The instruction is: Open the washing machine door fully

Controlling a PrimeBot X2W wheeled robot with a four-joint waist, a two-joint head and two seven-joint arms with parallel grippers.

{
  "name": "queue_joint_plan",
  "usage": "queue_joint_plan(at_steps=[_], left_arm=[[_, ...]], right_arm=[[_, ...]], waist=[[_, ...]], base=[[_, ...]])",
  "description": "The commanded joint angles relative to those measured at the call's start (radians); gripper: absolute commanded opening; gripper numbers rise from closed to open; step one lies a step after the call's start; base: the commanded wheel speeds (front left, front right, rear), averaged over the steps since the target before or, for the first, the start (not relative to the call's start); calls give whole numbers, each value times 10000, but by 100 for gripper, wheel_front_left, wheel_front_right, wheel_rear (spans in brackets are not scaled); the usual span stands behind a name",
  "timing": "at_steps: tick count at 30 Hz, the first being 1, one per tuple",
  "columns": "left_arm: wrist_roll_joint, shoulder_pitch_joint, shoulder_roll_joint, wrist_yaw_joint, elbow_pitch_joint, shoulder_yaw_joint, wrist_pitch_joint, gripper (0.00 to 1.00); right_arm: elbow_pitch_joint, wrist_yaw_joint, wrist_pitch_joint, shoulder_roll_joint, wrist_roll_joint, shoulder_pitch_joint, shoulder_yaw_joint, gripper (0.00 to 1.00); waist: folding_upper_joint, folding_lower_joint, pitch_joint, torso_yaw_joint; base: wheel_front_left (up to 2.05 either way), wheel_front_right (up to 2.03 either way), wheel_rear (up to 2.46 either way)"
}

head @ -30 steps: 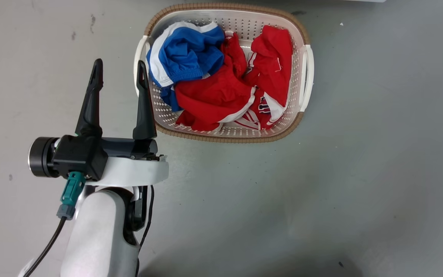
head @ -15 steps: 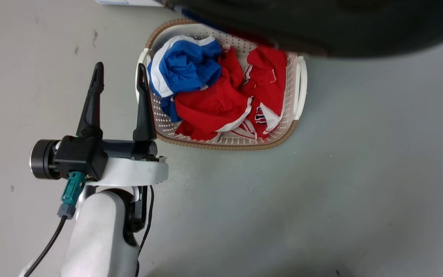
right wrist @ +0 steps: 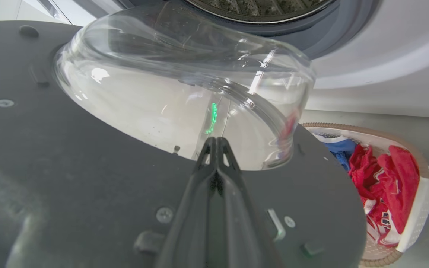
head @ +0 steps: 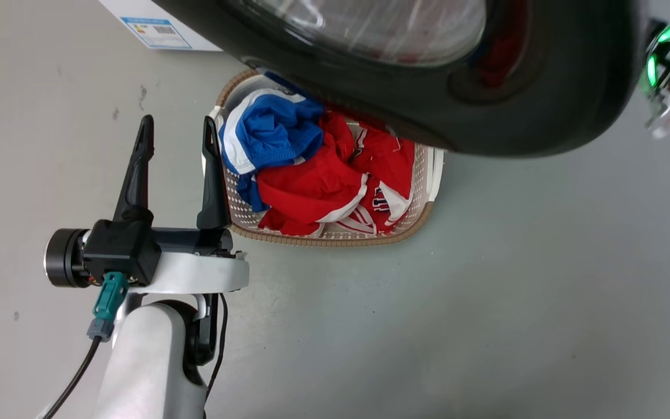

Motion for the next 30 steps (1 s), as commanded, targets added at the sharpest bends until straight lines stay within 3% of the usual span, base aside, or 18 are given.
queue_joint_plan(at_steps=[1, 30], left_arm=[[58, 152, -1, -16, 22, 11, -24, 100], [111, 1632, -3, -68, 360, 212, -24, 100]], right_arm=[[-110, 29, 50, 87, 78, 224, 65, 0], [-2573, 29, 474, 926, 692, 4791, 1537, 0]], waist=[[0, 0, -80, -13], [0, 0, -2645, 61]], base=[[0, 0, 0], [0, 0, 0]])
